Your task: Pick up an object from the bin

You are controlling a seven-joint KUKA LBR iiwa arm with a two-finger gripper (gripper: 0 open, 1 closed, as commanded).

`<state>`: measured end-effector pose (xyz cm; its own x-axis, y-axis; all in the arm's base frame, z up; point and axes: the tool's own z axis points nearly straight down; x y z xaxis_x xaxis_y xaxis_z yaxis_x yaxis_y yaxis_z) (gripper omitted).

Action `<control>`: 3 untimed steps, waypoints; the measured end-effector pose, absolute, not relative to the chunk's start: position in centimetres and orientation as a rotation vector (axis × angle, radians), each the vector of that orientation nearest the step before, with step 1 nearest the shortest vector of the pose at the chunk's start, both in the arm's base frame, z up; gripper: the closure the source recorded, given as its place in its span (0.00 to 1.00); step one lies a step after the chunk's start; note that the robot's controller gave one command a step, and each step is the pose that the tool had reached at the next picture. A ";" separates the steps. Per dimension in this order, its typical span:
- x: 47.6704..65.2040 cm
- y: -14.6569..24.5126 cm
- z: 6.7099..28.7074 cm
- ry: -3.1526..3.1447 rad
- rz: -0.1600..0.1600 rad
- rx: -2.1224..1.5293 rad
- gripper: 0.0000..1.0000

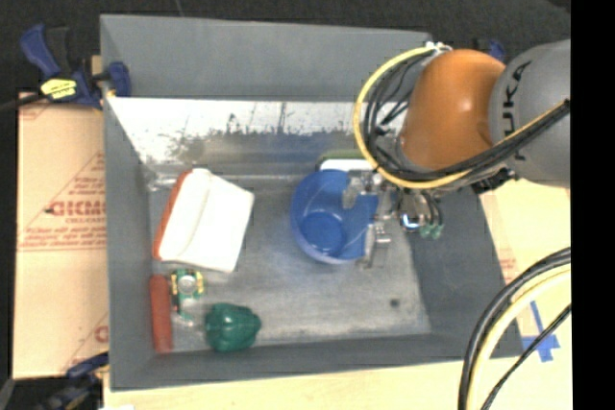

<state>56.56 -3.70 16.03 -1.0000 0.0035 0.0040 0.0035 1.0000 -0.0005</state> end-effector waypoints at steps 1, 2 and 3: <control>56.7 -3.7 16.5 -3.145 0.002 -0.003 0.00; 56.6 -6.5 13.1 -3.137 0.003 0.188 0.00; 56.1 -5.4 14.1 -3.127 0.003 0.337 0.00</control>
Offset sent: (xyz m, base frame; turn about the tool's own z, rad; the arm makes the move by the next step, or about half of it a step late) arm -0.0003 -0.0270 -0.0303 -0.1248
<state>56.10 -5.38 14.10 -0.9771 -0.2128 -0.0029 -0.2128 0.9771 -0.0020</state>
